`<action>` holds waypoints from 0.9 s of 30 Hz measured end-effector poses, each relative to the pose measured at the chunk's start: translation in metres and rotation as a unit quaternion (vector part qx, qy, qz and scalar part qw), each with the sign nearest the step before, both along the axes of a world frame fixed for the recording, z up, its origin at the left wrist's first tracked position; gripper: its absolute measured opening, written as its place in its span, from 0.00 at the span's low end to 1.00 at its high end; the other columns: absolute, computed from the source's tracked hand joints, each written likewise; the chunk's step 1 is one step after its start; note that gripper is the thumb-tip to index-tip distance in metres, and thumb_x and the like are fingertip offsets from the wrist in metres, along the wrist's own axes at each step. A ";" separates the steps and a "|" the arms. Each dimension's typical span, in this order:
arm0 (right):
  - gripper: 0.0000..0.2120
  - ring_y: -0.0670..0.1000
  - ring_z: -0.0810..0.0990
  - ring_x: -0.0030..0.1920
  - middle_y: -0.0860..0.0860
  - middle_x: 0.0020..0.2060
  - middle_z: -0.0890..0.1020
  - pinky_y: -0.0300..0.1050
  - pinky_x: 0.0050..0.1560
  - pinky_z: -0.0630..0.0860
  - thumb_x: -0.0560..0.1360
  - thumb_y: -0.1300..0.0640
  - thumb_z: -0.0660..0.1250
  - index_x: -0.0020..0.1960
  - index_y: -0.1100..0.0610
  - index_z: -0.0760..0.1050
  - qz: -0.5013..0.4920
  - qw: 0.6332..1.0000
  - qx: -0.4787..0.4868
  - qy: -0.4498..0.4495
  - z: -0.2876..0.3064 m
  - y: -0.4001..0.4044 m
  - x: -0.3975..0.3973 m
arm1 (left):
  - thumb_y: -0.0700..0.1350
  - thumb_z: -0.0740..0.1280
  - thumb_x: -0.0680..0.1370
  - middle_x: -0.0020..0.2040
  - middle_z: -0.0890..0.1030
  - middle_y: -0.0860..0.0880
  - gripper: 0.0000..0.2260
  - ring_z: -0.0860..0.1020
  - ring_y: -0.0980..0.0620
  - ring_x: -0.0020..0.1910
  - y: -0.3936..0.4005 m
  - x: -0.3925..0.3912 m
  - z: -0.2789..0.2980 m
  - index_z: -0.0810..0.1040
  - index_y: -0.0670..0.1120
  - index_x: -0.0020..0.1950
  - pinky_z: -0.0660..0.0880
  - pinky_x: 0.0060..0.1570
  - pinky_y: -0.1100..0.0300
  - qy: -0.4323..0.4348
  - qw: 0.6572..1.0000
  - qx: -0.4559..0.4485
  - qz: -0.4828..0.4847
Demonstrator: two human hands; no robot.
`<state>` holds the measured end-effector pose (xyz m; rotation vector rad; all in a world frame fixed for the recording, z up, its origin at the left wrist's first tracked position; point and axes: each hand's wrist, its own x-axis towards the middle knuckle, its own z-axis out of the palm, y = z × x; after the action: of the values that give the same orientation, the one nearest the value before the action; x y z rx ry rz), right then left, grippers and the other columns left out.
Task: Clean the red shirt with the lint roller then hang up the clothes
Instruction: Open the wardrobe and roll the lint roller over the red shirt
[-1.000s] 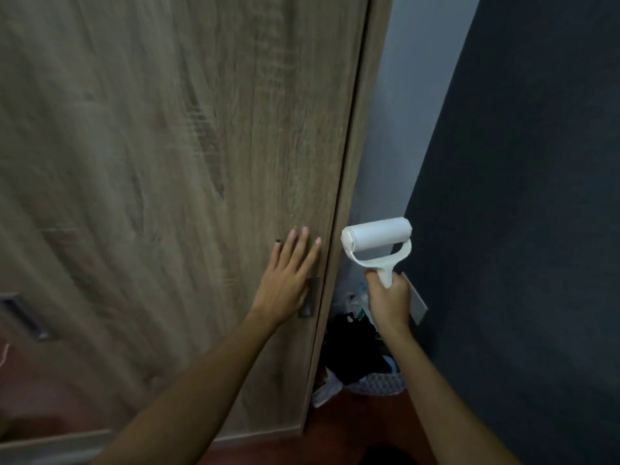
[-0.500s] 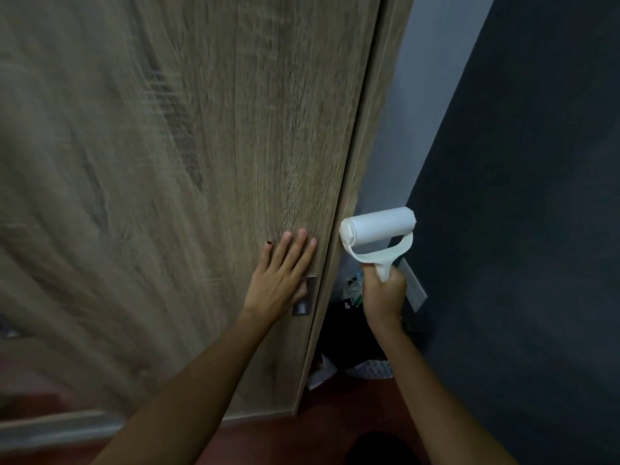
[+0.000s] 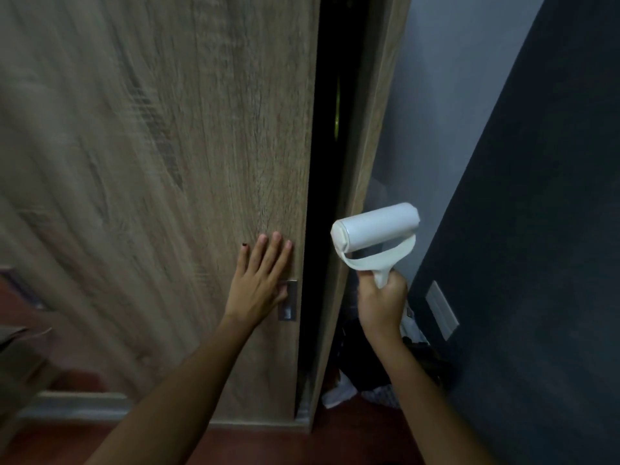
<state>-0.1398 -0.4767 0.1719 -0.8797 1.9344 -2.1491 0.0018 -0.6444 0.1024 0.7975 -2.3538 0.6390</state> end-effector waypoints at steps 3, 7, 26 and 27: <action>0.14 0.42 0.70 0.25 0.44 0.23 0.71 0.40 0.28 0.67 0.72 0.56 0.69 0.31 0.53 0.68 0.028 0.999 -0.024 0.003 0.005 0.003 0.017 | 0.57 0.70 0.70 0.78 0.38 0.45 0.49 0.43 0.42 0.78 -0.002 0.022 0.001 0.40 0.47 0.78 0.46 0.72 0.37 -0.002 0.999 0.033 0.040; 0.15 0.44 0.77 0.37 0.49 0.40 0.78 0.38 0.37 0.74 0.72 0.53 0.67 0.58 0.52 0.71 0.200 0.979 -0.037 0.029 0.006 0.008 0.024 | 0.57 0.69 0.73 0.79 0.41 0.45 0.46 0.47 0.39 0.77 -0.007 0.056 0.002 0.41 0.48 0.78 0.48 0.70 0.32 0.009 0.991 0.082 0.110; 0.12 0.48 0.78 0.42 0.47 0.43 0.79 0.45 0.42 0.72 0.79 0.44 0.61 0.59 0.48 0.70 0.277 0.956 0.058 0.078 0.032 -0.127 0.147 | 0.72 0.59 0.66 0.78 0.42 0.41 0.52 0.42 0.37 0.77 -0.076 0.158 0.131 0.37 0.47 0.78 0.50 0.68 0.29 0.132 0.962 0.138 0.194; 0.11 0.50 0.78 0.43 0.50 0.44 0.79 0.44 0.42 0.72 0.79 0.45 0.62 0.58 0.49 0.69 0.263 0.960 0.054 0.072 0.033 -0.133 0.153 | 0.71 0.61 0.66 0.78 0.41 0.40 0.52 0.41 0.36 0.76 -0.079 0.159 0.130 0.36 0.47 0.77 0.51 0.68 0.29 0.141 0.960 0.143 0.193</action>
<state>0.0128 -0.6095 0.2052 -1.3750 1.6099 -1.6936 0.1610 -0.7238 0.2322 1.4010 -2.0654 0.3078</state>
